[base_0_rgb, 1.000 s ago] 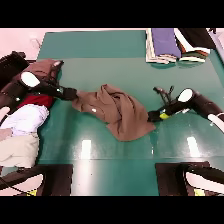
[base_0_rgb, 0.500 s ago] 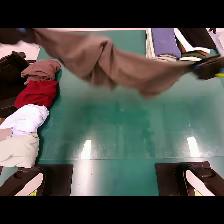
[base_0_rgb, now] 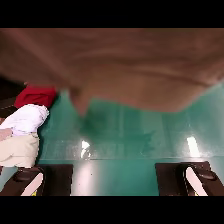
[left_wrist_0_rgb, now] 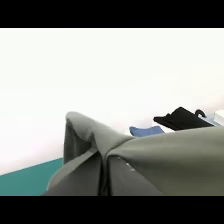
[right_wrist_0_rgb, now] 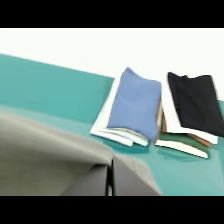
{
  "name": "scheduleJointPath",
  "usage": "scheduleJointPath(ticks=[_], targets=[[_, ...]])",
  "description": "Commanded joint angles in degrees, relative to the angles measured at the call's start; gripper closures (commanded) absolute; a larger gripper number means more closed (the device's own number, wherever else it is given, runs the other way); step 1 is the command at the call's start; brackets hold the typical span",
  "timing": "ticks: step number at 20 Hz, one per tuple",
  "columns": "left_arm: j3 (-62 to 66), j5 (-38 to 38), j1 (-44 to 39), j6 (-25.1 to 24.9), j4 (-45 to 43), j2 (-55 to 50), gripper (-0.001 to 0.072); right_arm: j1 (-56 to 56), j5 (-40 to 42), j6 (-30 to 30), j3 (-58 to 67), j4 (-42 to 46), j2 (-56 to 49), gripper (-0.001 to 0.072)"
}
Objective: Fold the shirts.
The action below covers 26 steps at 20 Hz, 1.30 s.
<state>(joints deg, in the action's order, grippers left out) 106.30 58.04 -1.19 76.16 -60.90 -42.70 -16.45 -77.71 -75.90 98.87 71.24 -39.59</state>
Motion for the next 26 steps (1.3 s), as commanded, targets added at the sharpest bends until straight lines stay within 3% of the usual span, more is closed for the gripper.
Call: scheduleJointPath(ticks=[1, 6, 10, 11, 12, 13, 18, 22, 26], targets=[[-1.95, 4.02, 0.04, 0.39, 0.85, -4.22, 0.0678, -2.16, -6.78, -0.15, 1.9, -1.81, -5.11, 0.0697], [-15.67, 8.85, 0.04, 0.26, 2.71, -19.39, 0.0677, 6.93, -7.78, -5.03, -12.22, 2.49, -18.62, 0.0697], [-25.07, 4.83, 0.07, -1.84, 2.12, -34.05, 0.0676, 12.44, -0.61, -5.68, -20.63, 6.8, -32.94, 0.0695], [-25.0, 4.24, 0.07, -0.87, 0.72, -37.33, 0.0582, 12.79, 0.98, -6.01, -20.57, 6.23, -35.8, 0.0615], [-25.0, 3.69, 0.44, 1.46, 0.35, -39.08, 0.0248, 13.11, 1.53, -7.23, -19.43, 6.25, -38.95, 0.0407], [-25.0, 3.61, 1.36, 4.94, 0.39, -39.71, 0.0087, 13.14, 0.57, -7.34, -17.4, 6.25, -41.66, 0.0395], [-28.59, 14.08, 9.35, 3.19, -2.32, -34.77, 0.0106, 13.09, -4.42, -5.38, -14.97, 6.23, -41.11, 0.0395], [-48.39, 10.73, 10.23, 3.3, -3.72, -25.09, 0.0106, 12.68, -2.95, -4.15, -25.31, -2.47, -31.71, 0.0396], [-65.35, 4.22, 10.23, 2.73, 0.87, -21.33, 0.0106, 12.68, 0.44, -4.0, -33.11, -7.43, -25.16, 0.0396]])
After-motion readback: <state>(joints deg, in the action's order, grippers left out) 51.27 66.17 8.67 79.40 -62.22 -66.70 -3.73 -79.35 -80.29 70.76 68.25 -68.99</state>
